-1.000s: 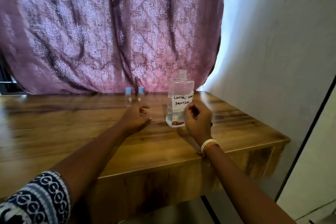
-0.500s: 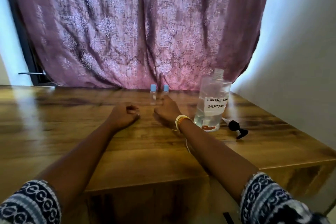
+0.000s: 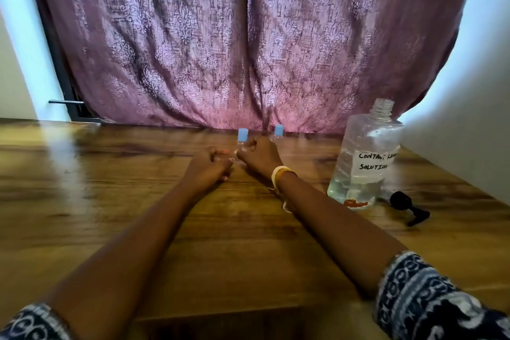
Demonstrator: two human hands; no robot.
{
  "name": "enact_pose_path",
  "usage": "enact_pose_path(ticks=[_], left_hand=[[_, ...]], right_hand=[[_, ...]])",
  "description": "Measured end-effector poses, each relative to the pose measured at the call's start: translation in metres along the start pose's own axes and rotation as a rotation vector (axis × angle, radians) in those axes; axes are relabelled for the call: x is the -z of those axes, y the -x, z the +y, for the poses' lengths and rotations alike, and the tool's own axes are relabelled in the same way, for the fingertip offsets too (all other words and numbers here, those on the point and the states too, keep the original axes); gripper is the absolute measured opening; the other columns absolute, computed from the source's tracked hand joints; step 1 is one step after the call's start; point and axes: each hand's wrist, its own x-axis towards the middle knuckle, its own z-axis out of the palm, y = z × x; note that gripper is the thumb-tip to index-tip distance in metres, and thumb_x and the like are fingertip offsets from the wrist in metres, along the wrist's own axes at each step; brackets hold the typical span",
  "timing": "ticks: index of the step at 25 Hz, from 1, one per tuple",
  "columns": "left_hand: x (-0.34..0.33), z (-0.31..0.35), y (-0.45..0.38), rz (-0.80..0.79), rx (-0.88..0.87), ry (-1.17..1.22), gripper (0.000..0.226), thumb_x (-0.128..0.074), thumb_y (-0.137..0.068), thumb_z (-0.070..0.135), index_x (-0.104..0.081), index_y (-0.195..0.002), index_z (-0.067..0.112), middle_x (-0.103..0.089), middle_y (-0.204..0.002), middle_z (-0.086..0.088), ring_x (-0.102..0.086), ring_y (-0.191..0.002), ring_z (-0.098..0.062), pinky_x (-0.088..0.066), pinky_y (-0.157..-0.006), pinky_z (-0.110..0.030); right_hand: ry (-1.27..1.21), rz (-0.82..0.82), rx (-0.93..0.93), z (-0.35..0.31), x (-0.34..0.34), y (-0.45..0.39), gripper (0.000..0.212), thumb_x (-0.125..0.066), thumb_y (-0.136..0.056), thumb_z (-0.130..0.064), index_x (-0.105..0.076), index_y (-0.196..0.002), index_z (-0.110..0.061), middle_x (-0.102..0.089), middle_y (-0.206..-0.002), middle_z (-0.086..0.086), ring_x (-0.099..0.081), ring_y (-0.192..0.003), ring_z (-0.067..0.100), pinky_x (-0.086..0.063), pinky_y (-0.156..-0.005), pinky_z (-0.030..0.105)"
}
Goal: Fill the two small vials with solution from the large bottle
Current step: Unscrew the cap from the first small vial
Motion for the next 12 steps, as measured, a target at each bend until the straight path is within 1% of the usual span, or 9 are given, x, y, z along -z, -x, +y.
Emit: enact_pose_path(ticks=[2,3,5,7,8,9,10,11,12], left_hand=[[-0.005,0.007,0.006,0.017,-0.005,0.085,0.033,-0.067,-0.085,0.009,-0.055,-0.115,0.008,-0.063,-0.083,-0.008,-0.062,-0.069,-0.021,-0.05,-0.052,-0.026],[-0.006,0.01,0.01,0.004,-0.012,0.107,0.033,-0.068,-0.084,0.008,-0.056,-0.114,0.011,-0.062,-0.085,-0.008,-0.063,-0.069,-0.019,-0.052,-0.053,-0.027],[-0.01,0.009,0.016,-0.088,-0.047,0.112,0.026,-0.072,-0.079,0.007,-0.065,-0.103,0.014,-0.066,-0.087,-0.008,-0.066,-0.074,-0.022,-0.057,-0.061,-0.033],[-0.012,0.007,0.021,-0.162,-0.088,0.025,0.022,-0.078,-0.074,0.011,-0.071,-0.094,0.015,-0.073,-0.088,-0.011,-0.07,-0.081,-0.028,-0.057,-0.074,-0.042],[-0.013,0.006,0.023,-0.16,-0.109,-0.022,0.022,-0.08,-0.073,0.013,-0.072,-0.093,0.014,-0.075,-0.09,-0.012,-0.071,-0.083,-0.028,-0.057,-0.077,-0.042],[-0.012,0.006,0.023,-0.147,-0.127,-0.064,0.022,-0.081,-0.072,0.014,-0.072,-0.093,0.013,-0.075,-0.091,-0.012,-0.072,-0.084,-0.025,-0.057,-0.077,-0.039],[-0.013,0.006,0.023,-0.139,-0.142,-0.084,0.022,-0.081,-0.072,0.015,-0.072,-0.092,0.013,-0.075,-0.092,-0.012,-0.071,-0.081,-0.022,-0.057,-0.075,-0.037],[-0.013,0.008,0.024,-0.142,-0.145,-0.083,0.023,-0.081,-0.072,0.015,-0.073,-0.093,0.011,-0.075,-0.091,-0.013,-0.07,-0.078,-0.02,-0.056,-0.072,-0.036],[-0.013,0.008,0.025,-0.153,-0.146,-0.083,0.025,-0.082,-0.071,0.014,-0.073,-0.094,0.009,-0.075,-0.09,-0.014,-0.069,-0.075,-0.019,-0.055,-0.07,-0.035]], right_hand=[[-0.057,-0.05,0.06,-0.001,0.009,0.021,0.016,-0.072,-0.076,-0.024,-0.061,-0.077,-0.013,-0.063,-0.073,0.003,-0.065,-0.078,0.024,-0.058,-0.076,0.041],[-0.075,-0.072,0.078,0.001,0.014,0.032,0.016,-0.073,-0.077,-0.026,-0.061,-0.076,-0.015,-0.063,-0.072,0.004,-0.065,-0.073,0.021,-0.058,-0.073,0.04],[-0.086,-0.139,0.123,0.006,0.025,0.049,0.017,-0.073,-0.079,-0.026,-0.064,-0.083,-0.012,-0.067,-0.074,0.009,-0.063,-0.065,0.018,-0.057,-0.067,0.04],[-0.059,-0.249,0.124,0.01,0.037,0.057,0.024,-0.078,-0.076,-0.025,-0.068,-0.093,-0.013,-0.072,-0.083,0.011,-0.067,-0.07,0.023,-0.058,-0.07,0.041],[-0.043,-0.32,0.119,0.009,0.043,0.058,0.026,-0.082,-0.073,-0.024,-0.069,-0.094,-0.016,-0.073,-0.085,0.01,-0.068,-0.075,0.024,-0.058,-0.072,0.039],[-0.025,-0.37,0.107,0.008,0.047,0.056,0.026,-0.083,-0.072,-0.021,-0.069,-0.094,-0.017,-0.073,-0.086,0.009,-0.068,-0.075,0.021,-0.058,-0.073,0.037],[-0.008,-0.384,0.103,0.007,0.052,0.052,0.022,-0.08,-0.074,-0.014,-0.069,-0.093,-0.014,-0.072,-0.084,0.007,-0.066,-0.075,0.018,-0.057,-0.073,0.037],[0.017,-0.354,0.12,0.005,0.055,0.047,0.017,-0.074,-0.077,-0.007,-0.069,-0.093,-0.011,-0.071,-0.083,0.004,-0.064,-0.078,0.014,-0.056,-0.074,0.037],[0.017,-0.298,0.141,0.003,0.058,0.044,0.015,-0.068,-0.08,-0.003,-0.069,-0.094,-0.008,-0.069,-0.084,0.001,-0.063,-0.081,0.014,-0.054,-0.075,0.033]])
